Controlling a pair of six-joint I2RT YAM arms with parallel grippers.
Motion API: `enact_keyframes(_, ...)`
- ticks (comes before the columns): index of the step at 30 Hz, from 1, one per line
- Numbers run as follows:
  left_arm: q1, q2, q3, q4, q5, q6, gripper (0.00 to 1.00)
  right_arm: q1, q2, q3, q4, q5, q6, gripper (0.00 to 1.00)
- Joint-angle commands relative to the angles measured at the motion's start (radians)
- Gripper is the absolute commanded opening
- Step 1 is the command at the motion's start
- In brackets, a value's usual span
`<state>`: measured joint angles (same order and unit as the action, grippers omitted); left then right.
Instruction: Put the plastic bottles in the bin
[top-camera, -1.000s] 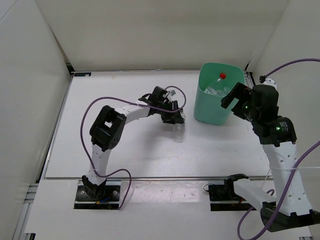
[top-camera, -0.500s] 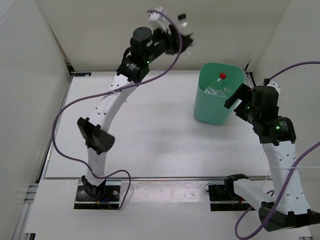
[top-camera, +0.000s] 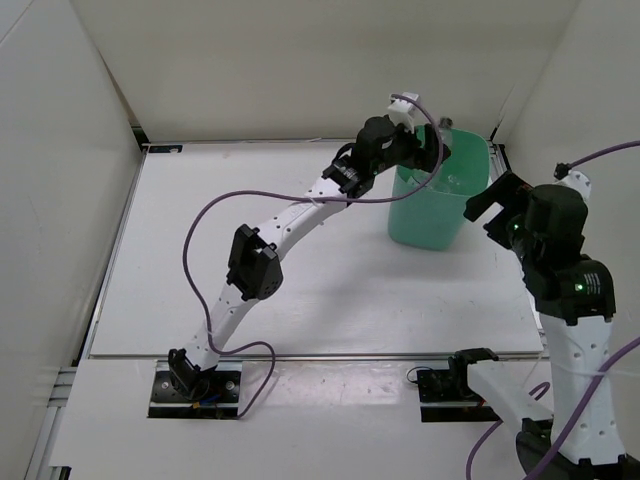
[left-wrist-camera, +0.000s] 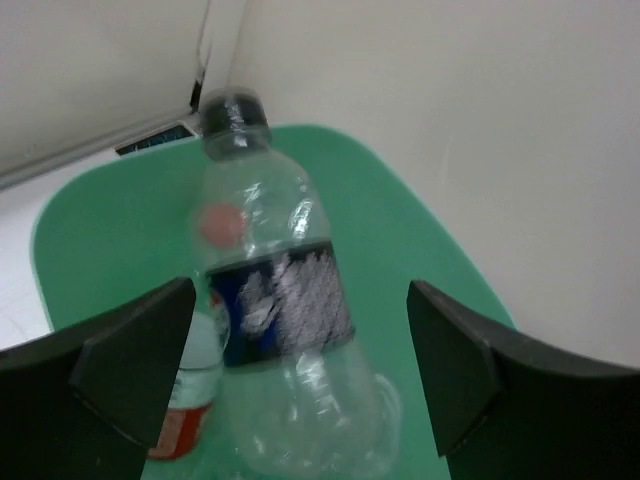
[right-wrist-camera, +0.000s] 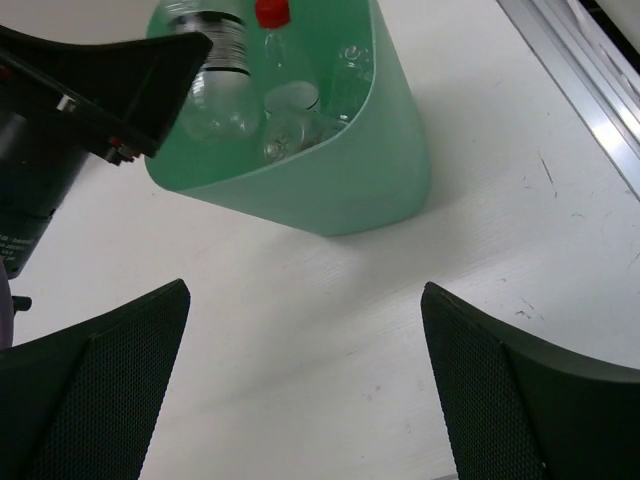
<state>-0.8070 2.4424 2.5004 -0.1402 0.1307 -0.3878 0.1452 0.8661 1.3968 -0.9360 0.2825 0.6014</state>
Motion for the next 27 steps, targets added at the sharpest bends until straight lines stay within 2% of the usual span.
enact_keyframes(1, 0.005, -0.106, -0.007, 0.036, -0.031, -0.005, 0.99, -0.004, -0.048, 0.021, 0.006, 0.017, -0.032, 1.0)
enact_keyframes(6, 0.005, -0.232, -0.078, 0.036, -0.08, 0.067, 0.99, -0.004, -0.058, -0.002, -0.006, 0.027, -0.032, 1.0)
enact_keyframes(10, 0.014, -0.469, -0.337, 0.036, -0.225, 0.112, 0.99, -0.004, -0.006, -0.015, -0.061, 0.047, 0.012, 1.0)
enact_keyframes(11, 0.014, -0.571, -0.468, 0.036, -0.279, 0.124, 0.99, -0.004, 0.005, -0.015, -0.072, 0.047, 0.012, 1.0)
enact_keyframes(13, 0.023, -0.728, -0.613, 0.036, -0.331, 0.124, 0.99, -0.004, 0.037, -0.038, -0.095, 0.047, 0.038, 1.0)
enact_keyframes(14, 0.023, -0.781, -0.762, 0.036, -0.351, 0.124, 0.99, -0.013, 0.048, -0.038, -0.095, 0.037, 0.038, 1.0)
enact_keyframes(17, 0.023, -0.978, -0.973, 0.025, -0.478, 0.093, 0.99, -0.013, 0.099, -0.058, -0.095, -0.031, 0.028, 1.0)
enact_keyframes(18, 0.023, -1.025, -1.094, 0.011, -0.505, 0.081, 0.99, -0.013, 0.114, -0.058, -0.109, -0.048, 0.028, 1.0)
enact_keyframes(21, 0.023, -1.19, -1.286, -0.027, -0.581, 0.058, 0.99, -0.013, 0.169, -0.039, -0.119, -0.13, 0.005, 1.0)
enact_keyframes(24, 0.023, -1.31, -1.365, -0.104, -0.663, 0.038, 0.99, -0.013, 0.179, -0.05, -0.119, -0.14, 0.005, 1.0)
enact_keyframes(27, 0.023, -1.367, -1.42, -0.162, -0.742, 0.038, 0.99, -0.013, 0.149, -0.084, -0.09, -0.14, -0.023, 1.0)
